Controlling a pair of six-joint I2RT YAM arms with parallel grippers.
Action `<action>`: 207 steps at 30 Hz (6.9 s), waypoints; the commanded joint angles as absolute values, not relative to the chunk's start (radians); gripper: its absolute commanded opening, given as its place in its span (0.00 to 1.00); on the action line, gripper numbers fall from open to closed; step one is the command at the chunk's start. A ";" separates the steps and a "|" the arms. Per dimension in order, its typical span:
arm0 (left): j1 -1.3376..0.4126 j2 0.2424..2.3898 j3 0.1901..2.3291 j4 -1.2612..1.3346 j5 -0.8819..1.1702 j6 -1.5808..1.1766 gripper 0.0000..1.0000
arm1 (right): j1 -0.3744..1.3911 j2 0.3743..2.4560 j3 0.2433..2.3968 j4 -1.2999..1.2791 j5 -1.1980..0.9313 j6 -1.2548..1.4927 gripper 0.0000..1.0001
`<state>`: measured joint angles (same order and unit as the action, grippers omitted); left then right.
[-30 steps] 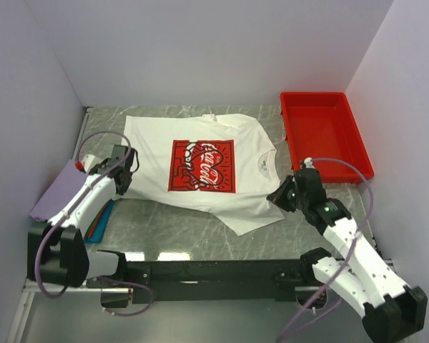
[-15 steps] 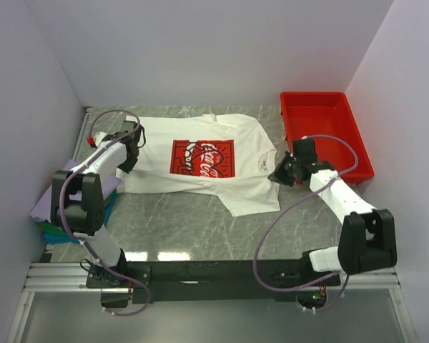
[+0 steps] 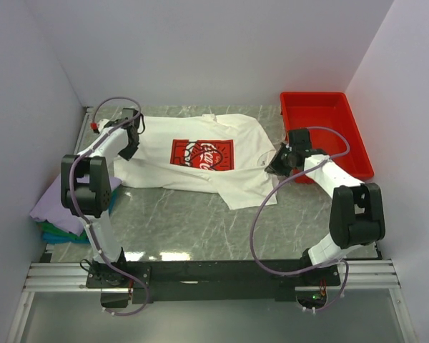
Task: Fold and stack the t-shirts
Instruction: Fold the tshirt
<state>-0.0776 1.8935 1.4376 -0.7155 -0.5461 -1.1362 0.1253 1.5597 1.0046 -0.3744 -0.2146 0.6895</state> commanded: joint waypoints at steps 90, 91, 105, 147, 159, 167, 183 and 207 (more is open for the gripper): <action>-0.138 1.468 0.844 -0.503 -0.451 -1.173 0.43 | 0.250 1.710 1.170 -0.621 0.232 0.664 0.65; -0.138 1.480 0.845 -0.496 -0.449 -1.172 0.41 | 0.261 1.706 1.173 -0.623 0.229 0.666 0.65; -0.138 1.474 0.819 -0.520 -0.526 -1.174 0.06 | 0.310 1.716 1.066 -0.548 0.153 0.670 0.64; -0.117 1.253 0.810 -0.411 -0.267 -1.028 0.56 | 0.247 1.316 0.670 -0.492 0.052 0.661 0.65; -0.121 1.243 0.793 -0.359 -0.207 -0.993 0.67 | 0.247 1.410 0.653 -0.370 0.061 0.707 0.64; -0.123 1.252 0.778 -0.339 -0.186 -0.992 0.66 | 0.261 1.445 0.680 -0.359 0.071 0.713 0.42; -0.124 1.476 0.882 -0.322 -0.233 -1.048 0.65 | 0.262 1.423 0.975 -0.563 0.066 0.660 0.00; -0.120 1.704 1.141 -0.564 -0.468 -1.173 0.58 | 0.181 1.802 1.410 -0.637 -0.024 0.612 0.00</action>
